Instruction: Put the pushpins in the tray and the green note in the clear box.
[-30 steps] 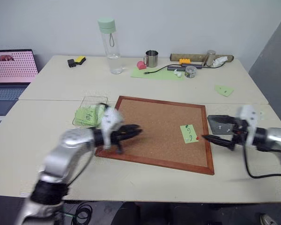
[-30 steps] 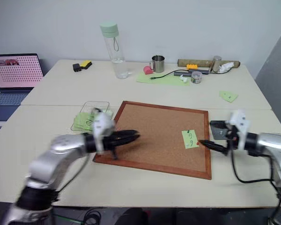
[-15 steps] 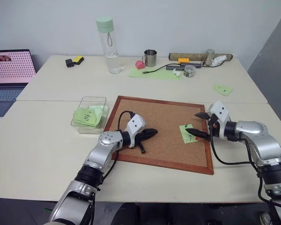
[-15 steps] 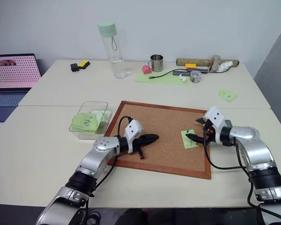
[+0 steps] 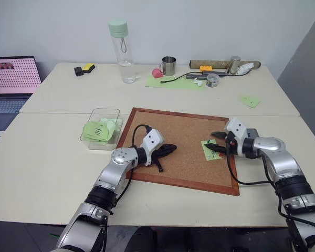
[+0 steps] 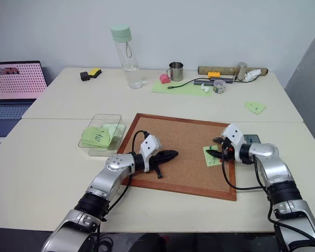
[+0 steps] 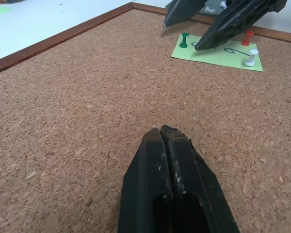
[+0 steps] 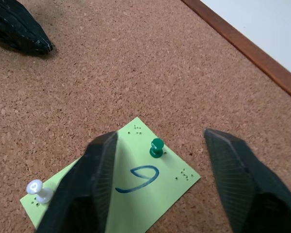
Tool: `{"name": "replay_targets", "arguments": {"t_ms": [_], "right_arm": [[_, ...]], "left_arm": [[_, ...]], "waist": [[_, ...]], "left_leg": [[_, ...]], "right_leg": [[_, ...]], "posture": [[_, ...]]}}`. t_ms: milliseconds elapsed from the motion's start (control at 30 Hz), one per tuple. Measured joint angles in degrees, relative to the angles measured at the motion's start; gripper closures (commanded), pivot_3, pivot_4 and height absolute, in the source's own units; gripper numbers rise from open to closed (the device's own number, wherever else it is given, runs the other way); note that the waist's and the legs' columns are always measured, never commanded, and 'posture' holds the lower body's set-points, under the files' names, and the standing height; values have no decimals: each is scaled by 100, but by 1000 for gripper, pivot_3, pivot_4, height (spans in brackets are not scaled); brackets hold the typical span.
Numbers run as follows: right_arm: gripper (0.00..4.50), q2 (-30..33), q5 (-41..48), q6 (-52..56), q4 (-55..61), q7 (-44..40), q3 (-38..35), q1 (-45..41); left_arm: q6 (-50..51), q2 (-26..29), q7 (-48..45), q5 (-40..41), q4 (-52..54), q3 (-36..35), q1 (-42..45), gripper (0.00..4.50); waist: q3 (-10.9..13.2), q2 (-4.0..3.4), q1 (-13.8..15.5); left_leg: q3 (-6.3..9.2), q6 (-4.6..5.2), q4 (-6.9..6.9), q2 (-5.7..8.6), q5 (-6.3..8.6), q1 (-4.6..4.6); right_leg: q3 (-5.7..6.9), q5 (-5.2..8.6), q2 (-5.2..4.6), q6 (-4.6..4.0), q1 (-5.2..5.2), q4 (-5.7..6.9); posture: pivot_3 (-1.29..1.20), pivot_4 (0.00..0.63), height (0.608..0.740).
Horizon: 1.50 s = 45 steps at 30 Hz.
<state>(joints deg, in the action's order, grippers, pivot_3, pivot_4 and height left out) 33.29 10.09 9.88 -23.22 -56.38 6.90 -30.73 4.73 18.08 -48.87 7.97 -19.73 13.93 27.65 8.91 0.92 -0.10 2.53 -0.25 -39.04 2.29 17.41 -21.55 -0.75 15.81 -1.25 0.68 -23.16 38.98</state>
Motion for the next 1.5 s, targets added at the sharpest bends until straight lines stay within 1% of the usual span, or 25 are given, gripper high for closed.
{"name": "replay_targets", "arguments": {"t_ms": [33,67,167,300,333,567,733,933,1100,1200,1267,1300,1400,1500], "right_arm": [[2608,-11,-4,-39,-28,0,0,0],[2880,-17,-9,-71,-60,-1,0,-1],[3392,-23,-45,-126,-133,-5,0,-3],[4354,-51,-45,-174,-177,-65,-7,-4],[4467,-53,-45,-175,-177,-75,-16,-4],[4467,-73,-26,-100,-153,-109,-60,-4],[4467,-82,187,248,81,-120,-200,5],[4467,-73,599,703,745,-142,-546,2],[4467,58,865,1098,1260,-136,-691,47],[4467,318,898,1250,1341,-33,-869,112],[4467,693,722,1193,1213,173,-1053,115],[4467,750,676,1180,1169,198,-1072,115],[4467,1076,415,1042,768,382,-1220,224],[4467,1204,102,882,366,476,-1158,345]], "left_arm": [[6,0,1,0,4,0,0,4500],[11,-1,2,0,6,0,0,4500],[22,-1,4,-1,8,-4,0,4500],[40,-4,4,-1,11,-11,0,4500],[48,-6,4,-1,13,-14,-2,4500],[92,-24,8,-1,23,-42,-12,4500],[100,-24,72,-19,14,-60,-46,4500],[115,-46,136,-47,-13,-87,-43,4500],[115,-82,183,-48,-20,-80,-31,4500],[115,-94,193,-52,-14,-78,-28,4500],[115,-100,192,-62,5,-74,-27,4500],[115,-100,192,-65,9,-73,-27,4500],[115,-106,178,-89,13,-65,-38,4500],[115,-109,165,-127,16,-63,-36,4500]], "waist": [[0,0,0],[0,0,0],[0,0,-1],[-1,-1,-2],[-1,-1,-2],[-1,-2,-2],[-2,-3,-1],[-11,-14,0],[-13,-14,2],[-14,-15,9],[-14,-15,11],[-15,-15,13],[-17,-16,10],[-21,-22,9]], "left_leg": [[0,0,0,0,0,0],[0,0,0,0,0,0],[0,0,0,0,0,0],[0,0,0,0,0,0],[0,0,0,0,0,0],[0,0,0,0,0,0],[1,0,0,0,0,0],[2,1,1,0,0,1],[1,1,1,0,1,0],[1,2,1,1,1,-1],[1,2,2,1,1,-1],[0,2,2,1,1,-1],[-1,2,3,0,1,0],[-7,2,3,0,1,2]], "right_leg": [[0,0,0,0,0,0],[-1,0,0,0,0,0],[0,0,0,0,0,0],[-1,0,0,0,0,0],[-1,0,0,0,0,0],[0,0,0,0,0,0],[-1,0,0,0,-1,0],[0,0,0,0,0,1],[0,0,-1,0,2,-1],[0,0,-1,0,2,-2],[0,0,-1,0,2,-2],[0,0,-1,0,2,-3],[-1,0,-1,0,4,-3],[-5,0,-1,0,4,-2]], "posture": [[0,150,740],[0,150,740],[0,150,740],[0,150,740],[0,150,740],[0,150,740],[0,150,740],[0,150,740],[0,150,740],[0,150,740],[0,150,740],[0,150,740],[0,150,740],[0,150,740]]}}
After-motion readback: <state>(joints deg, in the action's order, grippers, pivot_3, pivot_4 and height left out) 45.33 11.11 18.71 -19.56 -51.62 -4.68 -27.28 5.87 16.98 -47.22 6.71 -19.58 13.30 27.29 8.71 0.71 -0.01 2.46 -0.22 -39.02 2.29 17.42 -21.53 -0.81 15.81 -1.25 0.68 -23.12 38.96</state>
